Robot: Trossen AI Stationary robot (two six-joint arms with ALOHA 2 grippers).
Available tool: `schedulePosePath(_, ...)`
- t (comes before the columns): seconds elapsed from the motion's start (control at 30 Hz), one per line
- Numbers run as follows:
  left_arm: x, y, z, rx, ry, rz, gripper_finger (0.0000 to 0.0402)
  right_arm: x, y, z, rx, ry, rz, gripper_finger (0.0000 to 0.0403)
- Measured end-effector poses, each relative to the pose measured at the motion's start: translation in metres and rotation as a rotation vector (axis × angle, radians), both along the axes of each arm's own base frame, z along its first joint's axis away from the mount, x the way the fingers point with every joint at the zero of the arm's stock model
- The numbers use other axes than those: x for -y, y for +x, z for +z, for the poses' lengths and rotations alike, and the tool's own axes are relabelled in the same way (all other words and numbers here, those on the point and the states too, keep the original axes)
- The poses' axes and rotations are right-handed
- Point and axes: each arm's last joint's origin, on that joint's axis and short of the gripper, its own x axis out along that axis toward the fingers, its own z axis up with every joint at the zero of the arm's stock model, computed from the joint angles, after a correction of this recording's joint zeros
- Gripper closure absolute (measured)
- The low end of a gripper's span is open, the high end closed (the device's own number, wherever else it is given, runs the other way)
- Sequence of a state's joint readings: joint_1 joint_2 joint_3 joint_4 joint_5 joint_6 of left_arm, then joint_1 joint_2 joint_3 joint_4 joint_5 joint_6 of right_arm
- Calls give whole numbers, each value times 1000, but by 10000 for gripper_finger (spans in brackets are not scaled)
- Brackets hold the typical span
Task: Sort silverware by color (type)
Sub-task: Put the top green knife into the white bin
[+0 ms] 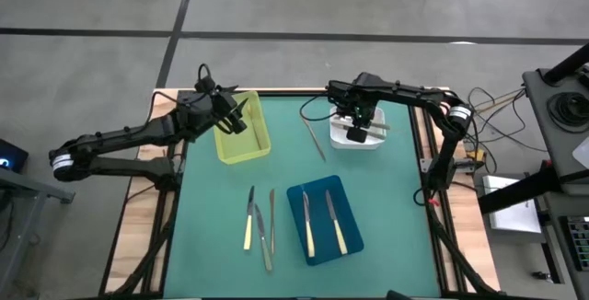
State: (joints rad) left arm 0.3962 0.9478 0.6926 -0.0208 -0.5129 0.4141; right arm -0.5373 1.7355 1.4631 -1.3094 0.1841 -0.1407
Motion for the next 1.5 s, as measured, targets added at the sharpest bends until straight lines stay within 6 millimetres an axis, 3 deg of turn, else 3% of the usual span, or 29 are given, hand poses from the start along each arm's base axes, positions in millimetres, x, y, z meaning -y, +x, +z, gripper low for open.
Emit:
schedulePosePath(1.27, 0, 0, 0, -1, 0, 1, 202, 1, 4, -4, 57, 5, -9, 373)
schedulePosePath(1.5, 0, 0, 0, -1, 0, 1, 202, 1, 4, -4, 54, -4, -19, 328)
